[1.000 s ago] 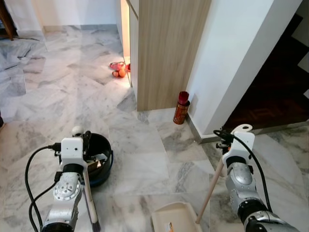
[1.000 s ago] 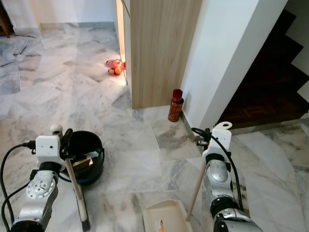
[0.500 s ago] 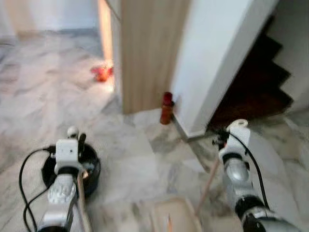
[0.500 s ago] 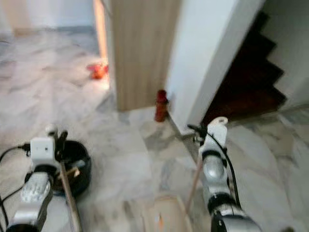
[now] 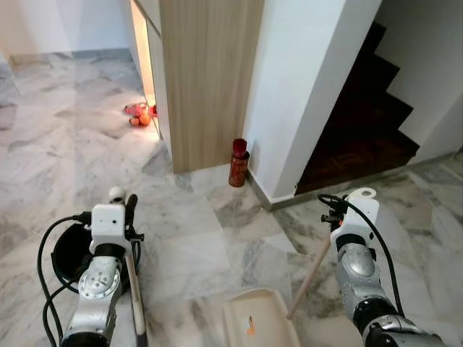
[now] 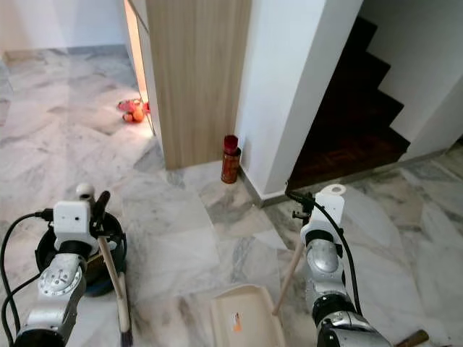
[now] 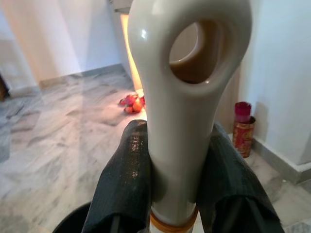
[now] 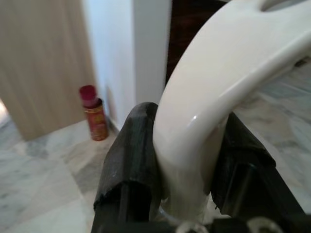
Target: Sweep floor
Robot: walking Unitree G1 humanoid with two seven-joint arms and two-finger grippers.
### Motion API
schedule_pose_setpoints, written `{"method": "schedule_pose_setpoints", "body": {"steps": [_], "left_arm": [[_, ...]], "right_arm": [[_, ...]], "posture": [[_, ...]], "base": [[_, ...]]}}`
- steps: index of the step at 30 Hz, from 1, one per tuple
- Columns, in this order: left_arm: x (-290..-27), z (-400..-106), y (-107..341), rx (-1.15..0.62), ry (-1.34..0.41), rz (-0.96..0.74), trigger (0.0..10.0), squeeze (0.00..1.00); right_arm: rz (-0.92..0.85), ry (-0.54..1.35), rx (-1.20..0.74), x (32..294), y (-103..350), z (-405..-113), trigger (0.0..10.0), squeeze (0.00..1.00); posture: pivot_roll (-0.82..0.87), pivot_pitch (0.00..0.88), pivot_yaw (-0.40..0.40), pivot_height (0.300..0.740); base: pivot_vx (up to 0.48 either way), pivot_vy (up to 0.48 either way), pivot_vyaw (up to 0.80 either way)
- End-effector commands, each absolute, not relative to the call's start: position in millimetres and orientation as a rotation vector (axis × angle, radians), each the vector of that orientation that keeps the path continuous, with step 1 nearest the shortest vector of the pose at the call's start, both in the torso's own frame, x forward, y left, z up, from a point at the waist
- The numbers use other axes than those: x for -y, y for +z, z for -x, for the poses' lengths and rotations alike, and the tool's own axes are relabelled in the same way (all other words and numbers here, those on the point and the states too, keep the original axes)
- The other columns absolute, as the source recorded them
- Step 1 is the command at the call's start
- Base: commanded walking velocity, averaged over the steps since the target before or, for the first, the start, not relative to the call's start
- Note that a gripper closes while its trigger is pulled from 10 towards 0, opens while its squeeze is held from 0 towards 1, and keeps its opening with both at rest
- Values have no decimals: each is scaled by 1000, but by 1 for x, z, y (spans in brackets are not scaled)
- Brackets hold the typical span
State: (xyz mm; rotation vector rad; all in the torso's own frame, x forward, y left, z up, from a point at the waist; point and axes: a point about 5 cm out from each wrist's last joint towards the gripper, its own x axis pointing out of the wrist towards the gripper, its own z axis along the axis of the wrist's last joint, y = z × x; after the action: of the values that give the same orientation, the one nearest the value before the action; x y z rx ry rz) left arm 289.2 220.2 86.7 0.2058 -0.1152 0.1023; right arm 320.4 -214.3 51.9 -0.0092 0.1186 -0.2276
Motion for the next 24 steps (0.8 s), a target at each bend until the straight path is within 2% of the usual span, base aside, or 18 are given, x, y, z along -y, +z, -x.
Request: {"method": "schedule_pose_setpoints", "body": {"steps": [1,16,24], "left_arm": [[-216,-294,99,168,85,-217,10000,0],[-213,-296,99,169,77,-216,10000,0],[-212,-297,99,172,78,-217,10000,0]], "right_arm": [[20,-239,-98,220,58,-324,10000,0],[28,-244,-102,219,58,-324,10000,0],[33,-248,-103,220,58,-324,10000,0]], "posture": [[118,0,-74,740],[112,0,-72,740],[111,0,-76,740]], "base": [[0,0,-800],[0,0,-796],[0,-274,-794]]}}
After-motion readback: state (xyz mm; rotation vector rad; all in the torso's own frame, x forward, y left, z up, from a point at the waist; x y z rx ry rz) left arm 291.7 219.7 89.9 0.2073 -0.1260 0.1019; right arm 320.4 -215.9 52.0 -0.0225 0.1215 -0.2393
